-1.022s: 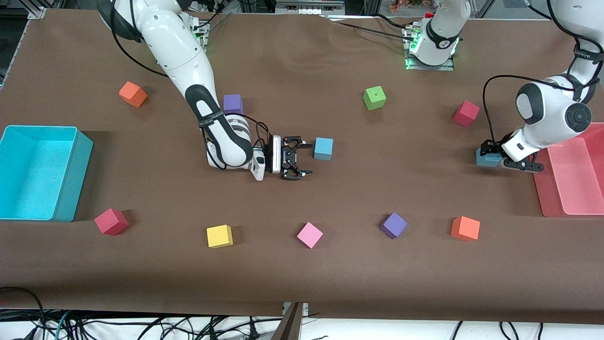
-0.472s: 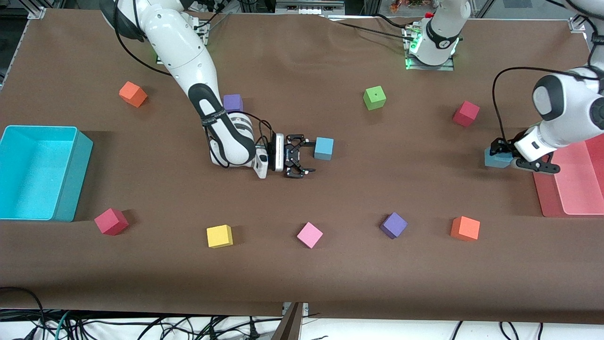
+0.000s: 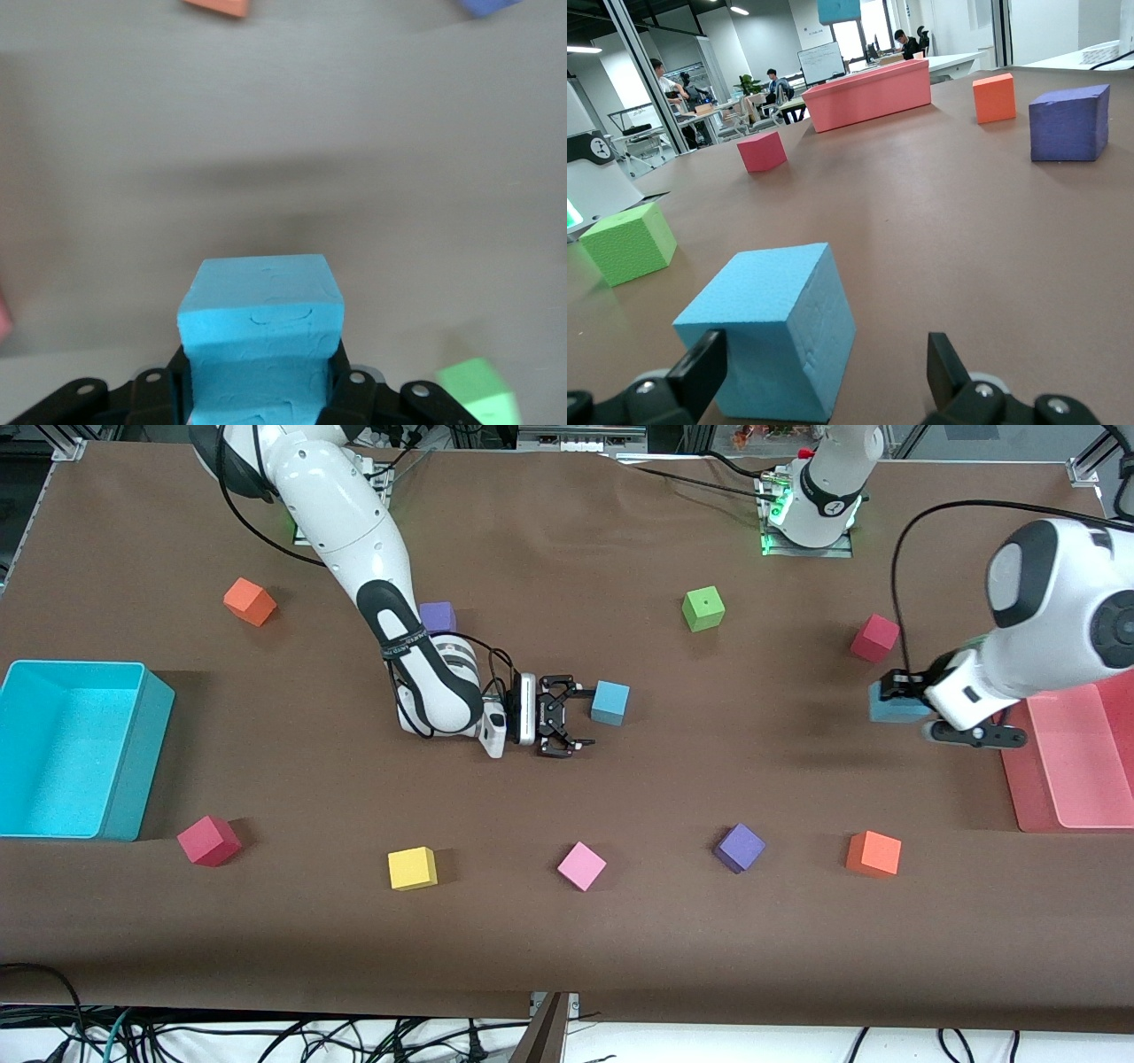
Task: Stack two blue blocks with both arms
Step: 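Carry the held cube over the placed light blue cube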
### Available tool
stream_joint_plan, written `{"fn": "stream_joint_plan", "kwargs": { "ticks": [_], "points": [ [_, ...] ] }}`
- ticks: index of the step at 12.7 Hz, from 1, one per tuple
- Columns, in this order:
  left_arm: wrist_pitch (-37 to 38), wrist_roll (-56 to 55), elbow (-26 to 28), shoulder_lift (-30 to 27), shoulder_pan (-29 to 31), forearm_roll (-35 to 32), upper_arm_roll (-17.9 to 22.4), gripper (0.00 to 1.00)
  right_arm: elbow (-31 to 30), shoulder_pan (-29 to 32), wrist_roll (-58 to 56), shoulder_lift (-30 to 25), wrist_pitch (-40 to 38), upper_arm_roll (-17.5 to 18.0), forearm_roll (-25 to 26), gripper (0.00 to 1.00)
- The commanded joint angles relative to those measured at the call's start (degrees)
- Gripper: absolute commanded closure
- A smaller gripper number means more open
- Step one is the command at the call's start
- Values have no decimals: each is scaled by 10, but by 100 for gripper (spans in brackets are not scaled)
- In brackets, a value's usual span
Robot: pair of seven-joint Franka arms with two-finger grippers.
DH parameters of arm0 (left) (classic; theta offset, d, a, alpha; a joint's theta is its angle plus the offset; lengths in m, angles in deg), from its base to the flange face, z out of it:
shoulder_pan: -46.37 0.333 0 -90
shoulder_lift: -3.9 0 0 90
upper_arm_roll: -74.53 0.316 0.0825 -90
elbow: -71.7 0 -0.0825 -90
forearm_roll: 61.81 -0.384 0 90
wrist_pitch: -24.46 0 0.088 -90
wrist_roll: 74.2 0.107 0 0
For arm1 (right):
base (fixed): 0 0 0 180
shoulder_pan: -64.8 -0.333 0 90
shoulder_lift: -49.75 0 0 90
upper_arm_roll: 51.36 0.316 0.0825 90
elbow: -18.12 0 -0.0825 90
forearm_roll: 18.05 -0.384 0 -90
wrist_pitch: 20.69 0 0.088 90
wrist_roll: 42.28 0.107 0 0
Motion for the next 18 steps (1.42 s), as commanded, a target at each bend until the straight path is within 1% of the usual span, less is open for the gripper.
{"fn": "stream_joint_plan", "kwargs": {
  "ticks": [1,3,5,8,9,11,13,16,18],
  "points": [
    [12,-116,-8,-1,5,22,-68,74,-2,0,-13,3,-2,2,-14,0],
    [-2,-207,-8,4,4,25,-116,74,-2,0,-13,3,-2,2,-14,0],
    [-21,-258,-4,10,2,44,-152,74,-1,0,-12,3,-1,2,-14,0],
    [-95,-365,-3,38,-4,59,-208,74,-1,0,-13,3,-1,2,-14,0],
    [-120,-397,-4,49,-18,59,-216,74,-1,0,-13,4,-1,2,-15,0],
    [-161,-455,-3,67,-53,56,-216,74,-1,0,-12,4,0,2,-14,0],
    [-170,-490,-3,75,-74,52,-216,74,-1,0,-12,4,0,2,-15,0],
    [-220,-543,8,89,-111,50,-215,73,-1,0,-12,6,0,2,-14,0],
    [-256,-587,15,112,-137,16,-213,73,-1,0,-12,6,0,2,-15,0]
  ]
}}
